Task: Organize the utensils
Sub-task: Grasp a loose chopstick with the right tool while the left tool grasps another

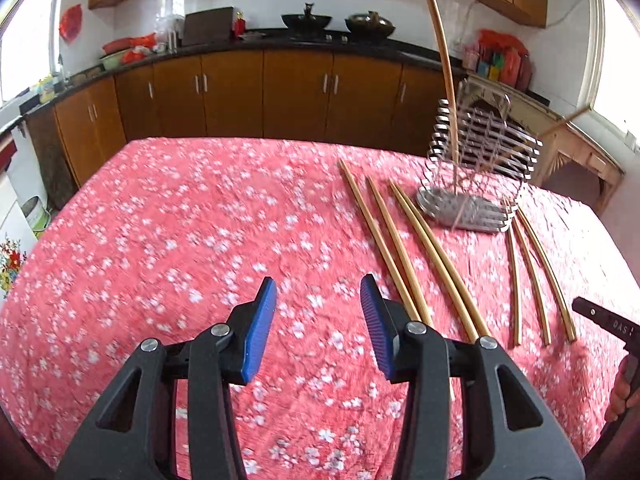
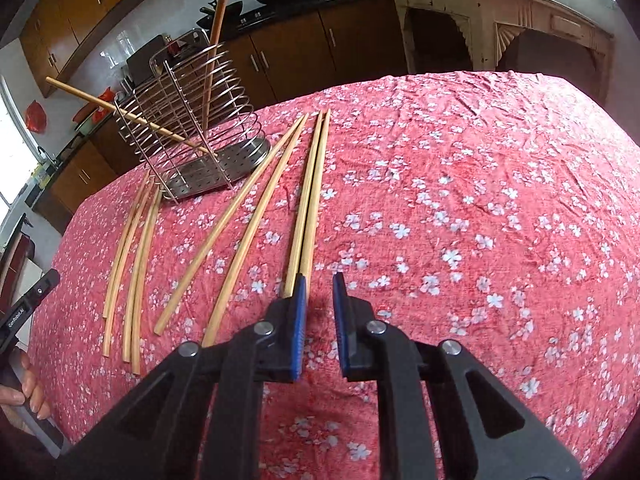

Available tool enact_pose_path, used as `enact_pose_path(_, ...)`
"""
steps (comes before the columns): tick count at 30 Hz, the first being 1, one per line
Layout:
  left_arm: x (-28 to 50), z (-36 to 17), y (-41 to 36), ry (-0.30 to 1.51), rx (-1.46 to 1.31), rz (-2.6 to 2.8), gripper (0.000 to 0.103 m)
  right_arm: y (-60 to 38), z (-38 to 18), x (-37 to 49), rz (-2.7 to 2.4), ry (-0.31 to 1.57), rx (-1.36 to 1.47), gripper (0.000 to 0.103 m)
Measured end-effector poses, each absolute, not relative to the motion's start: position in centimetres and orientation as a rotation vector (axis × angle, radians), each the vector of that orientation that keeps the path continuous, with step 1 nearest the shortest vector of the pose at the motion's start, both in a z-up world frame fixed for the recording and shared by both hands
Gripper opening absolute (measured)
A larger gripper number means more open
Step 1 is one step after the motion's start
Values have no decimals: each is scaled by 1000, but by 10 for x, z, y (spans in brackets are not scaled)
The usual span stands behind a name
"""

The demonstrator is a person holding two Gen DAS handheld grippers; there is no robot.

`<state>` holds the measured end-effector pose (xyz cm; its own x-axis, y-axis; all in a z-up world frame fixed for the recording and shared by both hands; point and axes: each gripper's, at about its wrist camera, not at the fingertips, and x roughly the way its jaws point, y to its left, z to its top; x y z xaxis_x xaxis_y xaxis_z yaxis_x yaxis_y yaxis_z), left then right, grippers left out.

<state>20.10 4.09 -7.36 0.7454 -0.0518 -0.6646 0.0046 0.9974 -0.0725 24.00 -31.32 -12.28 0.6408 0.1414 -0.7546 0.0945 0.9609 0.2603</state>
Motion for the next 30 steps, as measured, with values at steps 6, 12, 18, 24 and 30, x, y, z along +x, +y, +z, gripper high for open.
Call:
enact_pose_path(6, 201, -80, 35, 744, -70, -55, 46, -300, -128, 246, 30, 896, 231, 11)
enact_pose_path(12, 207, -85, 27, 778, -93, -82, 46, -296, -128, 251, -31, 890, 164, 8)
enact_pose_path(18, 220, -93, 7, 823, -102, -120, 46, -323, -128, 257, -105, 879, 250, 8)
enact_pose_path(24, 244, -107, -10, 883, -113, -118, 32, -318, -128, 258, -103, 868, 188, 8)
enact_pose_path(30, 254, -113, -21, 885, -61, -70, 14, -316, -129, 256, -104, 867, 183, 8)
